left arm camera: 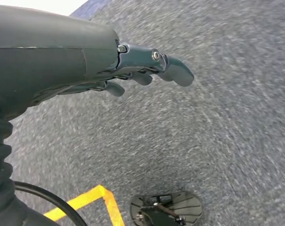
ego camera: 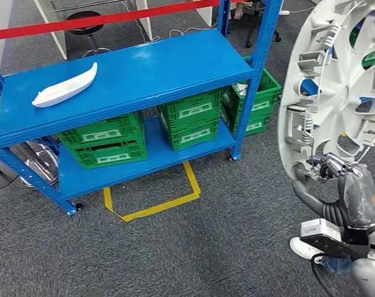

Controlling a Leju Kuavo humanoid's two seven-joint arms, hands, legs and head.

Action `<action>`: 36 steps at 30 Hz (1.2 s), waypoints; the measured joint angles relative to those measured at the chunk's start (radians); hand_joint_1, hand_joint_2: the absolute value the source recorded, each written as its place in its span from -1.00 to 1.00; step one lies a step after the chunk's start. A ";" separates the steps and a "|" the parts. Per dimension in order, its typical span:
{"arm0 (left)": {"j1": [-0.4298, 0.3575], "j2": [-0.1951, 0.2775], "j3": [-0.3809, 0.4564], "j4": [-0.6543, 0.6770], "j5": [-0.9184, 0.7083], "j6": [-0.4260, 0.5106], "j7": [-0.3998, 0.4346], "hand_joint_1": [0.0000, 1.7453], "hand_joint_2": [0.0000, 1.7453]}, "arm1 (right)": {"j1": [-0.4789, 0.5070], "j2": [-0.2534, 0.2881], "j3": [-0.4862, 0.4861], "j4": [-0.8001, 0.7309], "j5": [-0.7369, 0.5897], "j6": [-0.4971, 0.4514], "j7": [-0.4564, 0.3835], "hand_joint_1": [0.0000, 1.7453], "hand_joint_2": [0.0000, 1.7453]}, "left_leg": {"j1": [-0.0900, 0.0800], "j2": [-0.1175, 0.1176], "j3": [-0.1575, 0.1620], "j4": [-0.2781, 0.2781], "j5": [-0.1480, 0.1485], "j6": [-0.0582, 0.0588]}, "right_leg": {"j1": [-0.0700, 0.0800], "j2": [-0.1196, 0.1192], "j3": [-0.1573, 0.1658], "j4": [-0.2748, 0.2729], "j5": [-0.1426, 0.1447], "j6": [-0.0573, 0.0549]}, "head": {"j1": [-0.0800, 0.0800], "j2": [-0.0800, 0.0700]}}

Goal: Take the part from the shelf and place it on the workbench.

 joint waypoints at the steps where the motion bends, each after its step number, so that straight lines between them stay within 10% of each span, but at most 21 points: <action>1: 0.000 0.000 0.000 0.000 -0.001 -0.001 0.000 -1.00 1.00 | -0.009 0.000 0.005 0.000 0.004 0.009 -0.001 1.00 1.00 | 0.001 -0.014 -0.028 0.067 -0.035 -0.002 | 0.000 0.008 -0.002 0.000 0.001 -0.003 | -0.001 0.000; 4: 0.002 0.001 0.000 0.000 -0.004 -0.006 0.002 -1.00 1.00 | -0.033 0.000 0.034 0.000 0.022 0.039 -0.003 1.00 1.00 | 0.002 -0.024 -0.078 0.187 -0.066 -0.001 | 0.003 0.037 -0.004 0.002 0.003 -0.007 | -0.002 0.000; 8: -0.002 0.004 0.000 0.000 -0.009 -0.006 0.003 -1.00 1.00 | -0.089 -0.002 0.088 0.002 0.039 0.093 0.016 1.00 1.00 | 0.002 -0.075 0.017 -0.029 0.056 0.022 | 0.006 0.077 -0.008 0.006 0.006 -0.004 | -0.001 0.000; 12: -0.010 0.006 -0.002 0.000 -0.013 -0.005 0.003 -1.00 1.00 | -0.187 -0.009 0.159 0.015 0.043 0.157 0.056 1.00 1.00 | 0.001 -0.086 0.036 -0.096 0.071 0.029 | -0.004 0.110 -0.032 0.008 0.020 0.020 | -0.002 0.000; 19: -0.013 0.007 -0.003 0.000 -0.014 -0.004 0.004 -1.00 1.00 | -0.273 -0.021 0.251 0.042 0.055 0.181 0.072 1.00 1.00 | 0.008 -0.020 0.038 -0.111 0.081 0.042 | -0.004 0.018 -0.162 0.276 -0.100 0.048 | 0.015 0.000; 25: -0.015 0.006 -0.004 0.000 -0.015 -0.005 0.006 -1.00 1.00 | -0.301 -0.021 0.295 0.055 0.059 0.183 0.076 1.00 1.00 | 0.000 0.023 0.039 -0.102 0.070 0.023 | 0.003 -0.043 -0.013 0.003 0.010 0.037 | 0.015 0.000; 29: -0.016 0.007 -0.004 0.000 -0.015 -0.005 0.007 -1.00 1.00 | -0.307 -0.022 0.308 0.059 0.060 0.183 0.077 1.00 1.00 | 0.002 0.027 0.035 -0.086 0.053 0.006 | 0.004 -0.016 -0.016 -0.001 0.014 0.010 | 0.012 0.000; 33: -0.014 0.007 -0.004 0.000 -0.016 -0.005 0.007 -1.00 1.00 | -0.311 -0.022 0.319 0.061 0.060 0.183 0.077 1.00 1.00 | 0.008 -0.023 -0.064 0.143 -0.062 -0.004 | 0.001 0.015 -0.015 -0.004 0.017 -0.006 | 0.008 0.000; 36: -0.011 0.007 -0.004 0.000 -0.016 -0.005 0.008 -1.00 1.00 | -0.311 -0.022 0.325 0.064 0.060 0.183 0.076 1.00 1.00 | 0.009 -0.027 -0.084 0.173 -0.032 -0.003 | 0.001 0.045 -0.014 -0.001 0.017 -0.006 | 0.009 0.000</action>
